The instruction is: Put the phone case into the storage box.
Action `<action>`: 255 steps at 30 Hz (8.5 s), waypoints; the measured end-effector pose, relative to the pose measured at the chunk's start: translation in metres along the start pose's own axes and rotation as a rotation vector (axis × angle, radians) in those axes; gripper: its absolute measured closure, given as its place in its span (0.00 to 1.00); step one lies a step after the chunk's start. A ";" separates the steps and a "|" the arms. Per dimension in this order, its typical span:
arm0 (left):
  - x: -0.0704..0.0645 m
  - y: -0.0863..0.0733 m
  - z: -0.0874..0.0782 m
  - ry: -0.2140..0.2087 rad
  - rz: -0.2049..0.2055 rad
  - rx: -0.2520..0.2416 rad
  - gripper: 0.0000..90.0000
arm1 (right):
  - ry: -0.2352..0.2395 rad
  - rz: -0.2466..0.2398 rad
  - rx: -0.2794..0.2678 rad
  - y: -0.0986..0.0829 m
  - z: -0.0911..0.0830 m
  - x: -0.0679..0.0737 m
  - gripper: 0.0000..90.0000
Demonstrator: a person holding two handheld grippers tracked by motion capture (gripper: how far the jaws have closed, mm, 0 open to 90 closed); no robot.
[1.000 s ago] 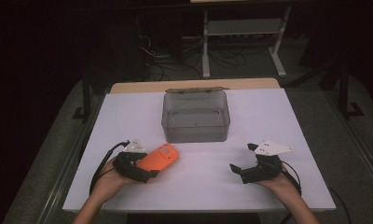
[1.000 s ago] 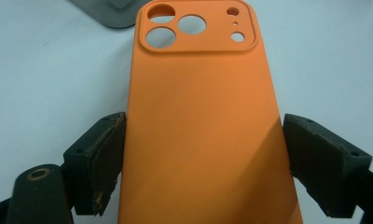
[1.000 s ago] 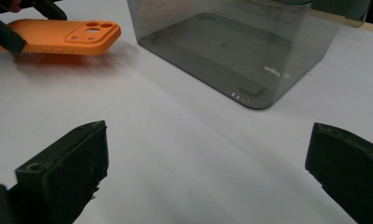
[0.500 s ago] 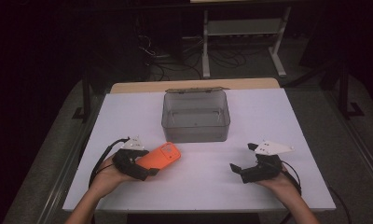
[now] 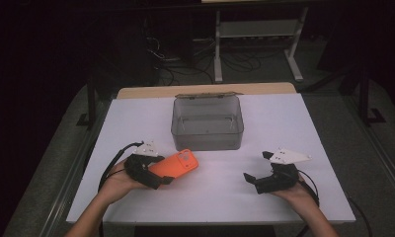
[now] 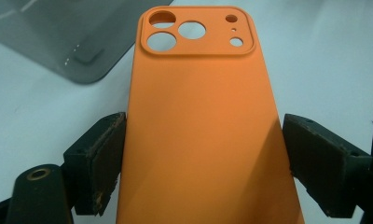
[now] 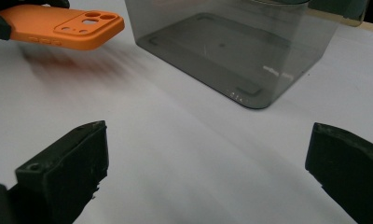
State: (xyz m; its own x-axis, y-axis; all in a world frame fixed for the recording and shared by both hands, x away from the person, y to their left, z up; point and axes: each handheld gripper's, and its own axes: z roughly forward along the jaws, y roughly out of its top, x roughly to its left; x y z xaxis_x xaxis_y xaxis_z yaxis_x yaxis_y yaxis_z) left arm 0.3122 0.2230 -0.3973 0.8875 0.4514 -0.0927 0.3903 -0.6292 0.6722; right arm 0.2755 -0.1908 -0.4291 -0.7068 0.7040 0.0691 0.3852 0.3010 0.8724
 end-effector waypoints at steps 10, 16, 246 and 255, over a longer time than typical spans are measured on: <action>-0.003 0.017 0.005 -0.035 0.051 0.000 0.18 | 0.000 0.001 -0.001 0.000 0.000 0.000 0.00; -0.003 0.028 0.009 -0.044 0.077 -0.008 0.18 | 0.001 -0.001 0.000 0.000 0.000 0.000 0.00; 0.009 0.061 0.046 -0.187 0.173 -0.019 0.18 | -0.337 -1.060 0.104 0.027 0.082 0.083 0.00; 0.010 0.060 0.046 -0.186 0.172 -0.019 0.18 | -0.389 -1.129 0.107 0.024 0.084 0.087 0.00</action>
State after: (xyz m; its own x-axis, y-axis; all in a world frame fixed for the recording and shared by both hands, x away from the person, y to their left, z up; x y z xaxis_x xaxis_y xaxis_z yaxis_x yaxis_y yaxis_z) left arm 0.3557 0.1600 -0.3916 0.9710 0.2135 -0.1081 0.2265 -0.6741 0.7031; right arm 0.2730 -0.0689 -0.4428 -0.4580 0.1497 -0.8763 -0.2767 0.9127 0.3006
